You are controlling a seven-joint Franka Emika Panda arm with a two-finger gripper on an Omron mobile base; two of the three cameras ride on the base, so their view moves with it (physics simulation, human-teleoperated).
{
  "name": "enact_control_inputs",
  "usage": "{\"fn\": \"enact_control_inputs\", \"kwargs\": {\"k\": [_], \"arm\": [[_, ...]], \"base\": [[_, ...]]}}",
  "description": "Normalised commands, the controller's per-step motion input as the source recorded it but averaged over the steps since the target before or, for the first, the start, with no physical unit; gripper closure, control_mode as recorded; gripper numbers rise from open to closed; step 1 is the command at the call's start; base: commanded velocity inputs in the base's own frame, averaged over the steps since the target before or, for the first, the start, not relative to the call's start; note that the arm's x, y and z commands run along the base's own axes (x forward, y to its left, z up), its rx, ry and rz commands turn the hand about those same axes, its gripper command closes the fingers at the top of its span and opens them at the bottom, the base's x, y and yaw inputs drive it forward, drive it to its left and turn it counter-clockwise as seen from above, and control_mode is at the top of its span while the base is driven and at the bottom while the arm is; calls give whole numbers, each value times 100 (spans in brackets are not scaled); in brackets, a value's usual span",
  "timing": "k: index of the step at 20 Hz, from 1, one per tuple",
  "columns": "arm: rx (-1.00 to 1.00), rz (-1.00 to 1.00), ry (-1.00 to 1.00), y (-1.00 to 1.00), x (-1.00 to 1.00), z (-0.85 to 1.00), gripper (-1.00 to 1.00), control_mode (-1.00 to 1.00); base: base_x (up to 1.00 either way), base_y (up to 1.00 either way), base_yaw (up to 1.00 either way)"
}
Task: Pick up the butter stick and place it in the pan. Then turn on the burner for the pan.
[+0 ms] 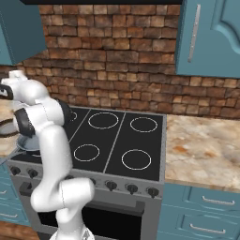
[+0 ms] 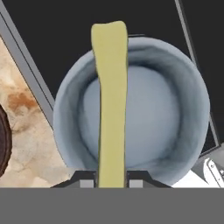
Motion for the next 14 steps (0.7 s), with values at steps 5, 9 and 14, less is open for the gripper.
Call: {"fn": "enact_control_inputs", "kwargs": {"k": [5,9,14], "arm": [[2,0,-1,-45,-31,-5,100,-100],[0,0,0,-21,-8,-17,100,-100],[0,0,0,-8,-1,-21,100,-100]], "base": [[0,0,0],[0,0,0],[0,0,0]]}}
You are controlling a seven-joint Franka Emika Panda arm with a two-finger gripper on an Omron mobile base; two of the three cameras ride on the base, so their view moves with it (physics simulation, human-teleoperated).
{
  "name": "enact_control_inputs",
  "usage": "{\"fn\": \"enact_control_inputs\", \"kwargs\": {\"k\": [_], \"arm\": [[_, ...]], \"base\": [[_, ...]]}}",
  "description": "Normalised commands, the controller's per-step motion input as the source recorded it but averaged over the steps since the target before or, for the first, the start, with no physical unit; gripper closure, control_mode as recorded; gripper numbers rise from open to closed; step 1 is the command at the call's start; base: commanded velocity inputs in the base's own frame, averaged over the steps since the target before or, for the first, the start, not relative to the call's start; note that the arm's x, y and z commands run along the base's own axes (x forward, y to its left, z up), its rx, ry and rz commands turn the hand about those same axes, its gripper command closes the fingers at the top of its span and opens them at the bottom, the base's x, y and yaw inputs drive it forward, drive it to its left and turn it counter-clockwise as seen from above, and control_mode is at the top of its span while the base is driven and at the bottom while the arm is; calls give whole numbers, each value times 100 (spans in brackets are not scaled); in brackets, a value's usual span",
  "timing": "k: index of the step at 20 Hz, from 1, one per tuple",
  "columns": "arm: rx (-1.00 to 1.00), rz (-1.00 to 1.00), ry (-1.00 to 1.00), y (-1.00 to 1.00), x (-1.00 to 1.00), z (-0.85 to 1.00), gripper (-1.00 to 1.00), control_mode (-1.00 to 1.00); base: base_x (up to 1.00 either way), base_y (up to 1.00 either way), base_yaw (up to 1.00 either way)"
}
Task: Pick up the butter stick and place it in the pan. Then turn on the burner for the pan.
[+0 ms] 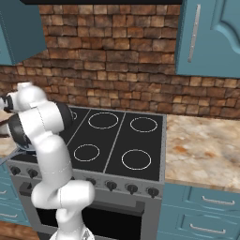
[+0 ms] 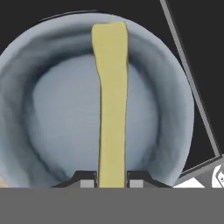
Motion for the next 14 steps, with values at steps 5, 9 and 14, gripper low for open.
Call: {"fn": "enact_control_inputs", "kwargs": {"k": [5,9,14], "arm": [[0,0,0,0,0,-24,100,-100],[0,0,0,0,0,-23,100,-100],[0,0,0,0,0,-21,100,-100]], "base": [[0,0,0],[0,0,0],[0,0,0]]}}
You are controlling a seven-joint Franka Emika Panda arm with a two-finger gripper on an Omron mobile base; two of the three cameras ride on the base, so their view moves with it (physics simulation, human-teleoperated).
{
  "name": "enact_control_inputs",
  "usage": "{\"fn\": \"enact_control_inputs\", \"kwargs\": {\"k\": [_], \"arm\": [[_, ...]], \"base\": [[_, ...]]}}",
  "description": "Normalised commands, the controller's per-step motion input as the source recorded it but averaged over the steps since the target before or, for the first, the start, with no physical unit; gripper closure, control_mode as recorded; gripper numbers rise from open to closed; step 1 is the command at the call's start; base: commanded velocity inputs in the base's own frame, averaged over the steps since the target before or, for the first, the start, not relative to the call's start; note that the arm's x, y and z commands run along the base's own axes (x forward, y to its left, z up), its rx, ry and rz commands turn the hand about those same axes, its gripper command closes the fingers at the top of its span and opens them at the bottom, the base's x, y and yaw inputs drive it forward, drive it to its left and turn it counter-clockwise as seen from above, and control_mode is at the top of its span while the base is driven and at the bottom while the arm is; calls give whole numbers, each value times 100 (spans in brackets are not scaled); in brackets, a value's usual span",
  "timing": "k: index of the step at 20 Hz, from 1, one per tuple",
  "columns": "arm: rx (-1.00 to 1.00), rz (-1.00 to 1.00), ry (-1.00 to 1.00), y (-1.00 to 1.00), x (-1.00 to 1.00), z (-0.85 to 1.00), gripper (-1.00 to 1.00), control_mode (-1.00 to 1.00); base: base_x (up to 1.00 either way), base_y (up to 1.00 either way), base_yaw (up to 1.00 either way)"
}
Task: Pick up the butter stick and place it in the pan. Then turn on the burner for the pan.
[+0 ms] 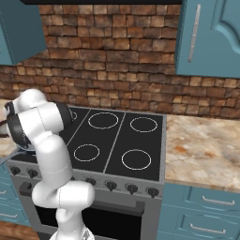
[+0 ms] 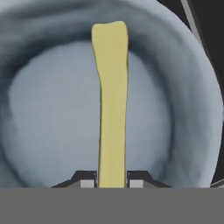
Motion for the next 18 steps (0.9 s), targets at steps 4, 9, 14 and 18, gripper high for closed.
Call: {"fn": "enact_control_inputs", "kwargs": {"k": [4,9,14,18], "arm": [[0,0,0,0,0,-20,100,-100],[0,0,0,0,0,-23,100,-100],[0,0,0,0,0,-24,100,-100],[0,0,0,0,0,-18,-100,-100]], "base": [[0,0,0],[0,0,0],[0,0,0],[0,0,0]]}}
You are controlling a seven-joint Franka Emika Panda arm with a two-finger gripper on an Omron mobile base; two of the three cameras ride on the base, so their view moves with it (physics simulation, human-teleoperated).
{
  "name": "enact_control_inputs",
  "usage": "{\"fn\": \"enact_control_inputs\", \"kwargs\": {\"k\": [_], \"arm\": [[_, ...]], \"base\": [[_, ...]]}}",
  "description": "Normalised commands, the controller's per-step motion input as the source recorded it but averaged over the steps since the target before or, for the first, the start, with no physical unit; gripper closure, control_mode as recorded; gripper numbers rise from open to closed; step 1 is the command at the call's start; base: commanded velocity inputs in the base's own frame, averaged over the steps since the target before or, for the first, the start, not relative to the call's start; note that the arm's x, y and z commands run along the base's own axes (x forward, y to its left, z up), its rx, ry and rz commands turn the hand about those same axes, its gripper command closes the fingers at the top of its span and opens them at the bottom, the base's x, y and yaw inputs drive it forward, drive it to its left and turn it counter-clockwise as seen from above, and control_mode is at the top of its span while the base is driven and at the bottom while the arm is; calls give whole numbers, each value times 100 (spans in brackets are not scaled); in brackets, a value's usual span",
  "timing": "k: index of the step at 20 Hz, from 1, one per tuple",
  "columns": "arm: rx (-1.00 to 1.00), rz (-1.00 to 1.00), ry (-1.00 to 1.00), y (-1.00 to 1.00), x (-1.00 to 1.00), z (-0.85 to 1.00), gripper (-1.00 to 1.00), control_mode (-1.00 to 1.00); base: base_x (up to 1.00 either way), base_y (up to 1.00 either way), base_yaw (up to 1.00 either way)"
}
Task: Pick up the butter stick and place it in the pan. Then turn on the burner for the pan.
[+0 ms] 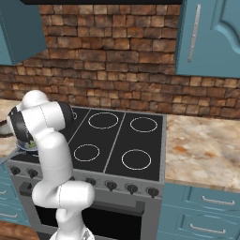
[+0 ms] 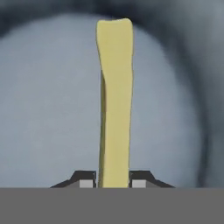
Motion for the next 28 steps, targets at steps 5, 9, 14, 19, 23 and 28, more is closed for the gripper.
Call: {"fn": "enact_control_inputs", "kwargs": {"k": [5,9,14,19,23,28], "arm": [[0,0,0,0,0,0,-100,-100],[0,-1,0,0,0,4,-100,-100],[0,-3,0,0,0,64,-100,-100],[0,0,-2,-6,-24,54,-100,-100],[0,0,-9,-9,-49,19,-100,-100],[0,0,-11,-10,-57,15,-100,-100]], "base": [[0,0,0],[0,0,0],[0,0,0],[0,0,0],[0,0,0],[0,0,0]]}}
